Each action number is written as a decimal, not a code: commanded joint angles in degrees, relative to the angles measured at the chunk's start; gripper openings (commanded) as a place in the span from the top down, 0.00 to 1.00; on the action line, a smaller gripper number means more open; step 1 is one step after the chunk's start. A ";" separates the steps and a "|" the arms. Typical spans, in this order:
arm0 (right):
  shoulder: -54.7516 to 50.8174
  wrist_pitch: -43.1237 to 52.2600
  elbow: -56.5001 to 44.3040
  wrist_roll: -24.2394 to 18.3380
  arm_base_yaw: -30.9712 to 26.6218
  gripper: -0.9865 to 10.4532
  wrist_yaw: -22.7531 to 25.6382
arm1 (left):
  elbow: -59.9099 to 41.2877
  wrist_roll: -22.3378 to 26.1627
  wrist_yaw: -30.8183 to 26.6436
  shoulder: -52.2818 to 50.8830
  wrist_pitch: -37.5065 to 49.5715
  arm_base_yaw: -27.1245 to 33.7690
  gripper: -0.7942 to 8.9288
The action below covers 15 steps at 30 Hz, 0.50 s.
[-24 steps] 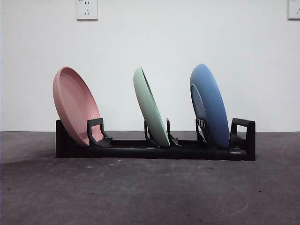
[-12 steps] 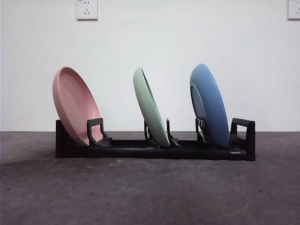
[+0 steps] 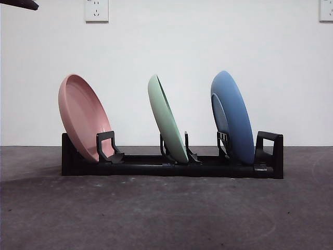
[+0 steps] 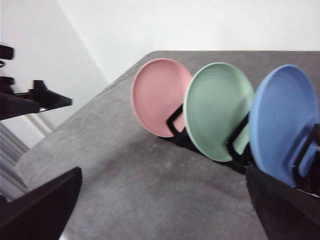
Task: Place the plate
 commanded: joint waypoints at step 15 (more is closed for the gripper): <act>23.08 0.48 7.15 3.96 4.72 0.45 -1.42 | 4.22 -2.21 2.91 -10.62 -1.18 -0.24 0.35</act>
